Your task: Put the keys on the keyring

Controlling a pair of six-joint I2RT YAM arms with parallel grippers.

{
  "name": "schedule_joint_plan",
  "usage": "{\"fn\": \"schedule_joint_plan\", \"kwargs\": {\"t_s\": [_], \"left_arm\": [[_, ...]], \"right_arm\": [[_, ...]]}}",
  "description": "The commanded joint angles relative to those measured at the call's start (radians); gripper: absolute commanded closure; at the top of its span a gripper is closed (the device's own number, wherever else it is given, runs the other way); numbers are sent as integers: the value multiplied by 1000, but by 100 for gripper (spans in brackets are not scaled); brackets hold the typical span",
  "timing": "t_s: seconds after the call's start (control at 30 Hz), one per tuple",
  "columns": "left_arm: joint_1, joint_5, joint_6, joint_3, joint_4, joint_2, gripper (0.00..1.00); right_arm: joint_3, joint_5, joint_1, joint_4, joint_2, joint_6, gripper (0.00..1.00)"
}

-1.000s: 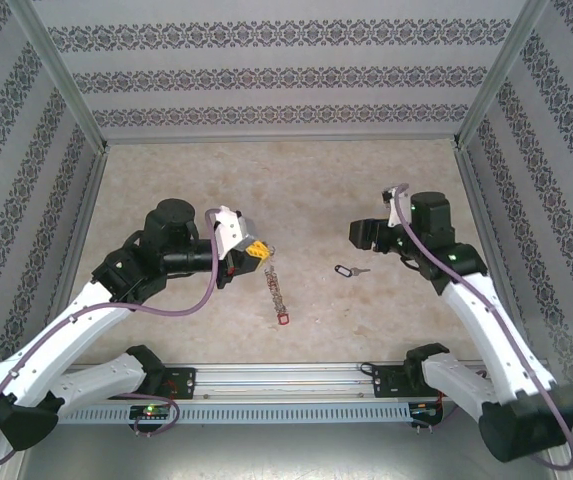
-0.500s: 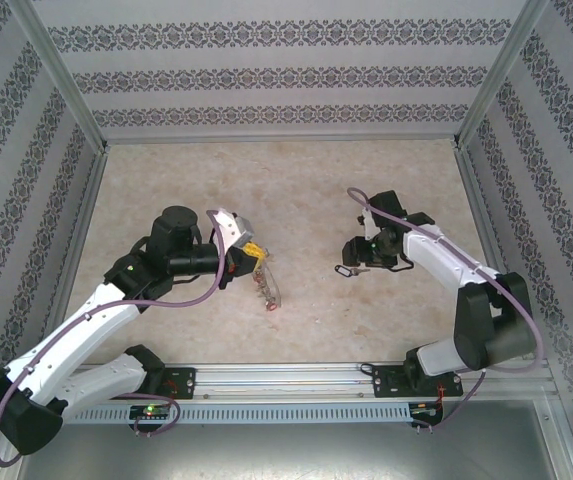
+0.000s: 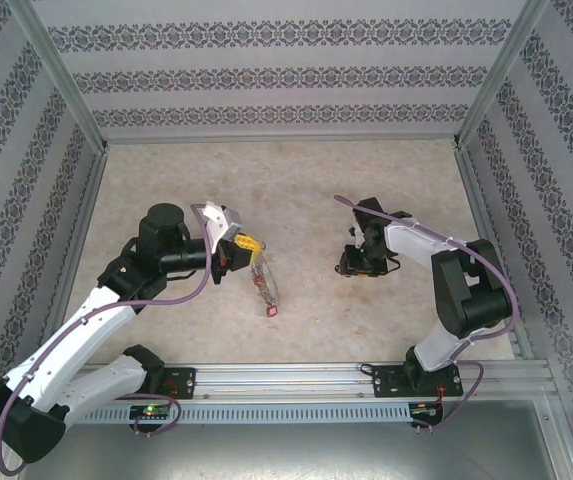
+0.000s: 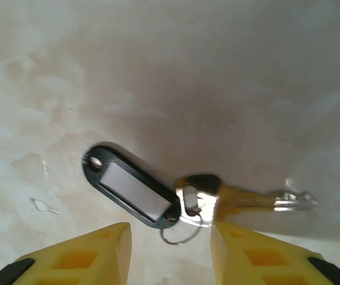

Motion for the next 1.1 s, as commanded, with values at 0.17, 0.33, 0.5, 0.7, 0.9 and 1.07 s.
{"fn": "schedule_joint_plan", "kwargs": {"t_s": [0.17,0.33,0.5,0.7,0.9,1.07], "left_arm": [[23,58,-35,-9,114,-26,100],[26,58,-41,-15,124,-32,100],[28,63,-49,-19,133,-33,100],[28,61,-57,-25,144,-42,100],[28,63,-65,-28,151,-41,100],[28,64,-78,-34,164,-34,100]], "right_arm": [[32,49,25,17,48,20,70],[33,84,41,9,47,14,76],[30,108,56,11,37,14,83],[25,132,65,8,22,11,93],[21,159,75,-10,-22,1,100],[-12,177,106,19,-117,-43,100]]}}
